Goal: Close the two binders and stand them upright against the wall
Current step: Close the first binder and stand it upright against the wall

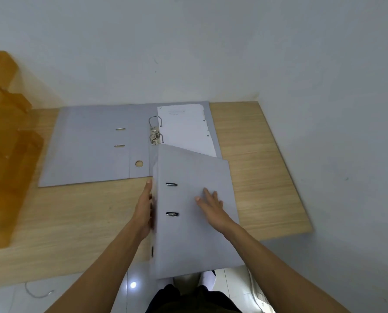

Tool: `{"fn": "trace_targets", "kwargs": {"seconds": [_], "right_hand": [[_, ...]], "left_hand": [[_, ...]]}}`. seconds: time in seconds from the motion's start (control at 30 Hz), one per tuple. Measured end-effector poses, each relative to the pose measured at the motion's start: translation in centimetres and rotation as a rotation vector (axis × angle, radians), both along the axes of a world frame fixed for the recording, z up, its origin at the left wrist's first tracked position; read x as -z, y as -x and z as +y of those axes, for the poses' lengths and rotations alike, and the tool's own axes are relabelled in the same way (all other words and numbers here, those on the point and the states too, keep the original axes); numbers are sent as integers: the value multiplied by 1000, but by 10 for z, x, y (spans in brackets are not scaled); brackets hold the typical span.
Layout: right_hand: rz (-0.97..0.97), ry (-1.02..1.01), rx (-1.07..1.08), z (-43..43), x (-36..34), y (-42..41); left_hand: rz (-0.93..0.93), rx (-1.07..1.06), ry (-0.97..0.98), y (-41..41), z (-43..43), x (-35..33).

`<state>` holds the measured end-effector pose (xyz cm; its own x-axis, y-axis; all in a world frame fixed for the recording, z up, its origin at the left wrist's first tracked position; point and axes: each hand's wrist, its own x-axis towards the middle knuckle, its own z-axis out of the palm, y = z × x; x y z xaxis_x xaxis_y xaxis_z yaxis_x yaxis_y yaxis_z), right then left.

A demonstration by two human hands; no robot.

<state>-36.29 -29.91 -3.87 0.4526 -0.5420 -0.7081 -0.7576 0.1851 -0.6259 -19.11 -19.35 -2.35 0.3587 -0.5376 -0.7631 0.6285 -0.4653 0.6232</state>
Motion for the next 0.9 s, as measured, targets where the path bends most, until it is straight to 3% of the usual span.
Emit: {"fn": "trace_targets", "kwargs": {"seconds": [0.13,0.3,0.4,0.63,0.8,0.9], "right_hand": [[-136,16,307,-5,-15,-2],[-236,9,407,-23,-16,11],[-363,26,406,-43,-21,26],[-513,104,283,-79,-125,36],[-519,326,113,-127,-160,57],[-536,434,72,-159,-167,77]], "left_hand": [[173,242,176,7,-22,-29],[169,530,268,22,-57,-64],[90,640,324,28,-79,-72],[-150,885,491,32,-130,-106],[-313,933,598,48,-173,-124],[-533,992,648,60,-207,-118]]}}
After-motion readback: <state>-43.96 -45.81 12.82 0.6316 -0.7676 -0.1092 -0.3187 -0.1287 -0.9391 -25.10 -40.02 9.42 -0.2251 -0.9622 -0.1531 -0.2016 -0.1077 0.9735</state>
